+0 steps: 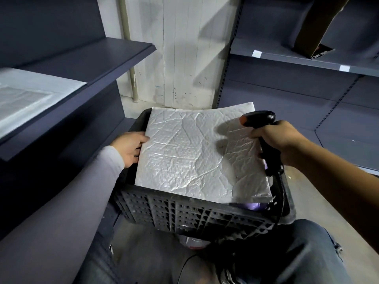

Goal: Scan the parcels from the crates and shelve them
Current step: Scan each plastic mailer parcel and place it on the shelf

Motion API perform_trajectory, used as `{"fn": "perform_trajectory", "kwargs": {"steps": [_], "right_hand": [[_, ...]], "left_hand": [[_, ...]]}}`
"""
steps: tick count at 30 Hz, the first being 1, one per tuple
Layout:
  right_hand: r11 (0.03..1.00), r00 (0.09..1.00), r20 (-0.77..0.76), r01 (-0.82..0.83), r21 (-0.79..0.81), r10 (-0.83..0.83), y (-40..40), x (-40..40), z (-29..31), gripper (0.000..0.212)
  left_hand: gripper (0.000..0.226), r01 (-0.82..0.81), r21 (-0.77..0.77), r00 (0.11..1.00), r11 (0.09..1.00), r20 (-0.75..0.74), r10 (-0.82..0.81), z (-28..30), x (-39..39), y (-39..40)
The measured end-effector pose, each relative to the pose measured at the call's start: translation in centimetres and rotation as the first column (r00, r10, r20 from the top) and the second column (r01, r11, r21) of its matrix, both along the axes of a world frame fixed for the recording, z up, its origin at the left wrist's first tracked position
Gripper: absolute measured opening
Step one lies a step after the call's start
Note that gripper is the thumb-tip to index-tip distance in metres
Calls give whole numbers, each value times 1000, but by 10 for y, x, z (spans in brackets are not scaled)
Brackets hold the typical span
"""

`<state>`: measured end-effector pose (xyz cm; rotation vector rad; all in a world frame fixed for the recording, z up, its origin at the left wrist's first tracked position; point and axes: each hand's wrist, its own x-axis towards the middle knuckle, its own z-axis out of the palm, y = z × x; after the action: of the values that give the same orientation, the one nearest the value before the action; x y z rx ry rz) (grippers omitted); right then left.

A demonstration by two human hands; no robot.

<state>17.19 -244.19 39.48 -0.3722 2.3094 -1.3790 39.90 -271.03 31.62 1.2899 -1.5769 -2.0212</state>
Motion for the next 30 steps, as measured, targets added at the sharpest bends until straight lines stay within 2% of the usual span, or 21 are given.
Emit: {"fn": "perform_trajectory", "kwargs": {"steps": [7, 12, 17, 22, 25, 26, 30], "right_hand": [[990, 1000, -23, -10, -140, 7, 2, 0, 32, 23], [944, 998, 4, -53, -325, 57, 1, -4, 43, 29], [863, 983, 66, -115, -493, 169, -2, 1, 51, 34], [824, 967, 120, -125, -553, 227, 1, 4, 61, 34], [789, 937, 195, -118, -602, 290, 2, 4, 65, 15], [775, 925, 222, -110, -622, 310, 3, 3, 66, 16], [716, 902, 253, -83, -694, 349, 5, -1, 62, 30]], "left_hand": [[20, -11, -28, 1000, 1000, -16, 10, 41, 32, -12], [17, 16, -87, 1000, 996, 1, -16, 74, 53, -13], [15, -108, 23, 974, 994, -200, 110, 94, 66, -9], [17, -152, 100, 935, 983, -307, 176, 100, 75, -9], [31, -190, 149, 883, 970, -406, 235, 99, 80, -11], [35, -201, 162, 864, 966, -435, 253, 99, 80, -10], [16, -237, 115, 834, 965, -485, 263, 90, 78, -10]]}}
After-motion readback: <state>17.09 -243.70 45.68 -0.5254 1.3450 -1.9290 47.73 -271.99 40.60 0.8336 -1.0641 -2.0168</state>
